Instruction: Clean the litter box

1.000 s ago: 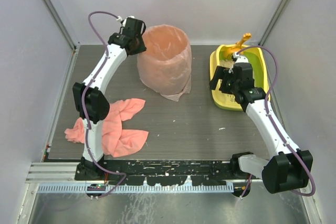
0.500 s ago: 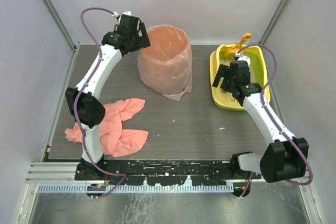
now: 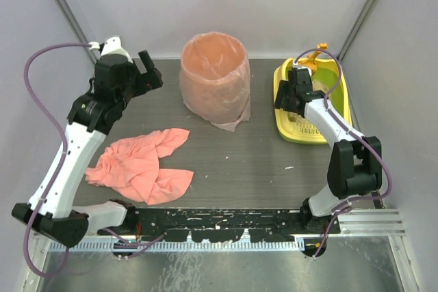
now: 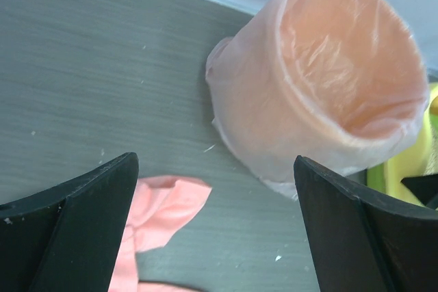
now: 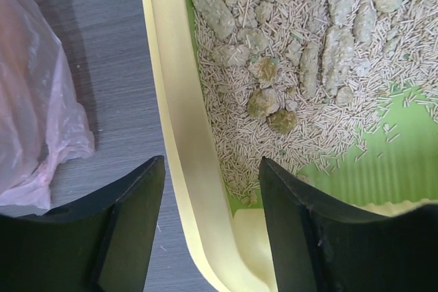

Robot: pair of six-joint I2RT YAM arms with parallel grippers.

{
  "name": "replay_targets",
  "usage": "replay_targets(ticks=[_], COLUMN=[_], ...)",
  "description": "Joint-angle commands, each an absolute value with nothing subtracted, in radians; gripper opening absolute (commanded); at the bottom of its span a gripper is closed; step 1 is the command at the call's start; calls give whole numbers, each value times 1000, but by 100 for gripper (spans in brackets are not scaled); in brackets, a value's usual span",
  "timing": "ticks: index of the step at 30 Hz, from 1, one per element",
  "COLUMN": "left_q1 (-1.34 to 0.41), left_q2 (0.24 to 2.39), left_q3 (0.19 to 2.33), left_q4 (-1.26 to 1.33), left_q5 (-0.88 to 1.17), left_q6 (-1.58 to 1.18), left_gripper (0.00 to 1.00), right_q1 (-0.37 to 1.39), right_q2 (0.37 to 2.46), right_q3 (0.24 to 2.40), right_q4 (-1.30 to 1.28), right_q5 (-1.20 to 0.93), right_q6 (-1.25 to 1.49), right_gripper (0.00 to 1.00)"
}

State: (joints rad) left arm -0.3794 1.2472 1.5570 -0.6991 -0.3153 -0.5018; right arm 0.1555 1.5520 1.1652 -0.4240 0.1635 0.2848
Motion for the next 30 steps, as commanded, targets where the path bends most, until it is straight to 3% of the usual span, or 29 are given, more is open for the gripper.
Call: replay_targets(ticks=[1,7,16,30], left_q1=[-381,-380,-381,-380], left_q2=[1122,1013,993,979], left_q3=[1427,1310,1262,1245], left_q4=[-690,-726,-745,-773], left_q5=[-342,-343,-353,-360], left_q6=[-446,-402,-382,-369], left_gripper=[98,98,98,98], right_q1=[159,159,160,244], right_q2=[1566,1606,1552,1290], right_q3=[1200,1192,1067,868], right_q4=[-372,-376,-382,-434], right_q5=[193,188,107,-3], right_q6=[250,244,258,349], right_gripper=[58,42,28,25])
